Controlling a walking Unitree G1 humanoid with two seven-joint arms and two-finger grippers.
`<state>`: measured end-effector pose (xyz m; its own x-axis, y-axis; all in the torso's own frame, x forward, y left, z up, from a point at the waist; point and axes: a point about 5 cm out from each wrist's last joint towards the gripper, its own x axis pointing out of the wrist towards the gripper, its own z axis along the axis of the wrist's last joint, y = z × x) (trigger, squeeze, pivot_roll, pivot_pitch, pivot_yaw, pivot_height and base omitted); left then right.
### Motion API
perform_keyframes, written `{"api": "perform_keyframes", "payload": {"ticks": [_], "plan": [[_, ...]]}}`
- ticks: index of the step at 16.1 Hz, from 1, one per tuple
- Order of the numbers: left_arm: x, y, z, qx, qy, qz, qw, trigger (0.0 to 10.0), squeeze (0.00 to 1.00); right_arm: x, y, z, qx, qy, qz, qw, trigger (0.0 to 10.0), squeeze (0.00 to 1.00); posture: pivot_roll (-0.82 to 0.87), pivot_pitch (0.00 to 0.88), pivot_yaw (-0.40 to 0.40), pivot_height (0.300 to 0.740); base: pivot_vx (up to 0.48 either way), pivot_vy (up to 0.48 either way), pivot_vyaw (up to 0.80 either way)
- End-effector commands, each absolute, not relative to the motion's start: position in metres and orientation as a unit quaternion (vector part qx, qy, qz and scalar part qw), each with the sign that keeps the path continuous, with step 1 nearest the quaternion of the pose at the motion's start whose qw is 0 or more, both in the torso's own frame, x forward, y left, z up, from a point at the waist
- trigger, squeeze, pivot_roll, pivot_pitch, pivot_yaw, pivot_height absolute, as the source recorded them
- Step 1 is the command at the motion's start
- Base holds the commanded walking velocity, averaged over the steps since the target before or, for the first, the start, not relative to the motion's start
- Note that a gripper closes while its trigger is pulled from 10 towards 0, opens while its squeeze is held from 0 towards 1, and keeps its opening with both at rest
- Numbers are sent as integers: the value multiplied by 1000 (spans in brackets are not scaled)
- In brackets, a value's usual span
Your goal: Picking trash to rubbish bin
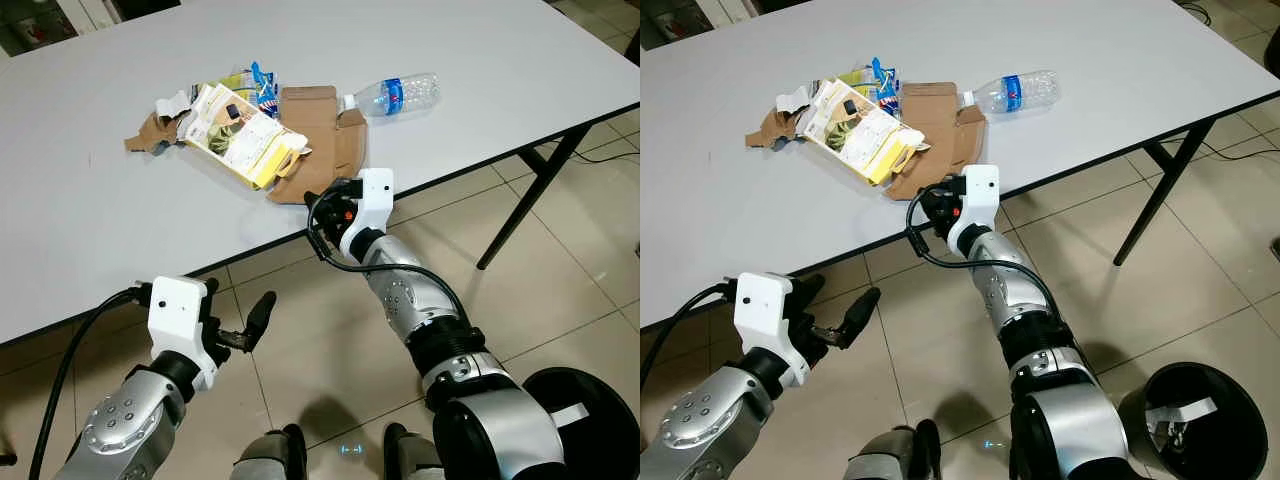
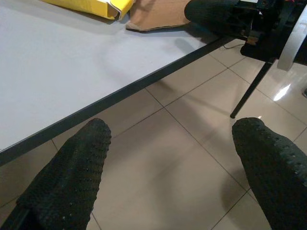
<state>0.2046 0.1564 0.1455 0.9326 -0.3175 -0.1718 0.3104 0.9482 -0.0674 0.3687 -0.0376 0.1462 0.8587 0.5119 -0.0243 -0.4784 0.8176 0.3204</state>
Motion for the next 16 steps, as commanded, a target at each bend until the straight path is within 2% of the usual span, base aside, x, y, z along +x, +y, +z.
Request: {"api": "perform_keyframes", "payload": {"ticks": [1,8,11,16], "plan": [[201,157,146,-16,94,-160,982,10000,0,363,-19,139,165,80,278,943,0,0,124,261,120,740,0,0,0],[204,157,147,-13,92,-162,982,10000,0,366,-21,142,162,72,270,946,0,0,119,246,120,740,0,0,0],[213,155,148,-13,80,-164,983,10000,0,370,-23,147,160,62,263,949,0,0,110,207,106,740,0,0,0],[225,152,151,-11,62,-166,984,10000,0,382,-34,175,174,-5,233,957,0,0,96,155,99,740,0,0,0]]}}
